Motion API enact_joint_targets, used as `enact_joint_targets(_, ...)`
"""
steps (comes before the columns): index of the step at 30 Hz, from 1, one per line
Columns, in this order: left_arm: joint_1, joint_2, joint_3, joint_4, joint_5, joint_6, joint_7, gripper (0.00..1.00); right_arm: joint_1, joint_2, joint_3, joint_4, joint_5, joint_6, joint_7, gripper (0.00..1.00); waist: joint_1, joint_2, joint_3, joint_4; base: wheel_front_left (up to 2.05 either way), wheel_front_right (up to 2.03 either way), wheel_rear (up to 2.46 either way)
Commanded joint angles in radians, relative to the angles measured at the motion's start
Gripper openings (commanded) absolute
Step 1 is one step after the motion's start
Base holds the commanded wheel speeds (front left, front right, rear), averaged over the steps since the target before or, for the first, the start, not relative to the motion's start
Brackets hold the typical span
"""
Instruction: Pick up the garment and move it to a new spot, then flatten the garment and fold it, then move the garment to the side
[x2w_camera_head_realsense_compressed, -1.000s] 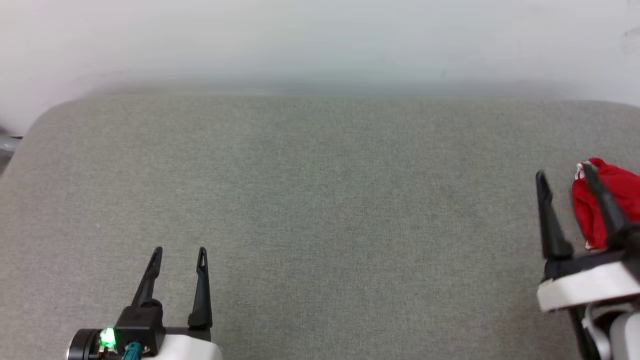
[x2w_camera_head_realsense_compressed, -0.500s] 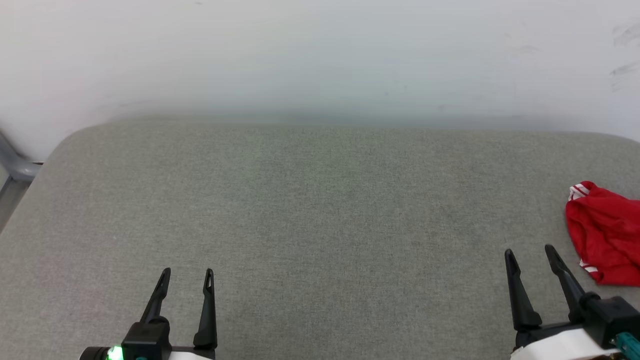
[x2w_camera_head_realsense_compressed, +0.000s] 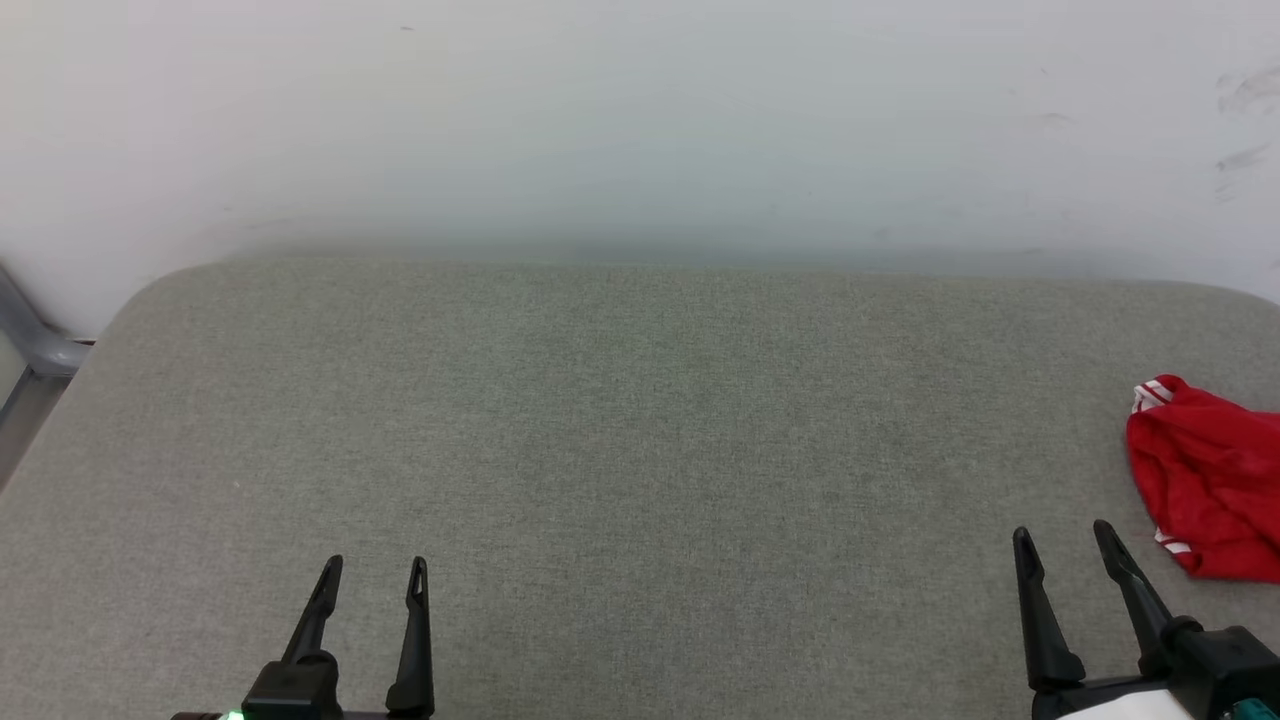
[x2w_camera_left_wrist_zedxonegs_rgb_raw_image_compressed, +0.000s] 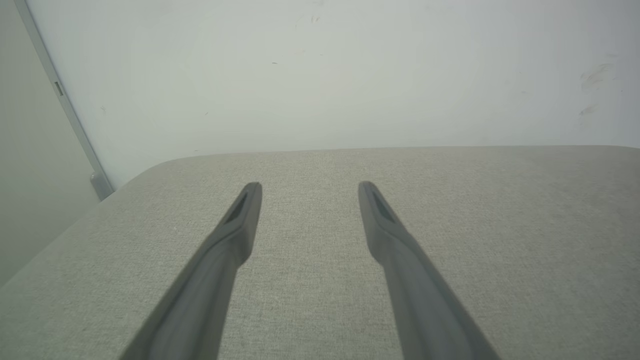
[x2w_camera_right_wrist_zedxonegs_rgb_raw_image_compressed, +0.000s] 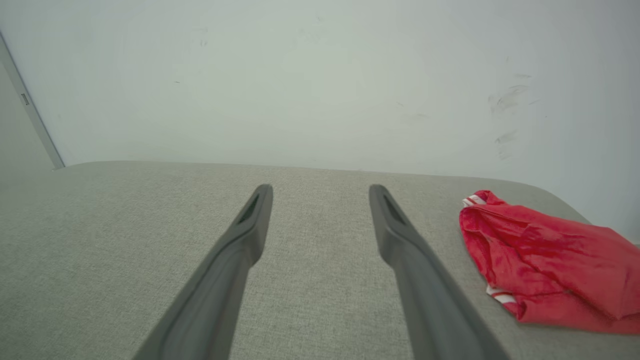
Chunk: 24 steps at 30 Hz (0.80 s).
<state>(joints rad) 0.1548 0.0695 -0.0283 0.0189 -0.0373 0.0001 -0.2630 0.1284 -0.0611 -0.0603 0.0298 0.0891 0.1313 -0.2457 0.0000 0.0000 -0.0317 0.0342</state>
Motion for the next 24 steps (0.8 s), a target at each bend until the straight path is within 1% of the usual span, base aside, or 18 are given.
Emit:
enact_joint_targets(1, 0.004, -0.001, 0.001, 0.002, 0.001, -0.005, -0.002, 1.00, 0.013, 0.005, -0.001, -0.004, 0.000, -0.001, -0.003, 1.00, 0.0000, 0.0000, -0.001, 0.000, 0.00, 0.00, 0.00)
enact_joint_targets(2, 0.000, 0.000, 0.001, 0.003, -0.001, -0.002, 0.000, 0.00, 0.000, 0.001, 0.001, 0.000, -0.001, 0.000, 0.000, 0.00, 0.0000, 0.0000, -0.001, 0.000, 0.00, 0.00, 0.00)
enact_joint_targets(7, 0.006, -0.006, 0.001, 0.050, -0.021, -0.003, 0.010, 0.00, 0.004, 0.001, 0.006, 0.043, 0.016, 0.000, 0.004, 0.00, 0.0000, 0.0000, -0.001, 0.000, 0.00, 0.00, 0.00)
enact_joint_targets(24, -0.057, -0.009, 0.033, 0.089, -0.367, -0.032, 0.092, 0.00, -0.052, -0.002, -0.001, 0.080, 0.359, 0.000, 0.078, 0.00, 0.0000, 0.0000, 0.004, -0.005, 0.00, 0.00, 0.00)
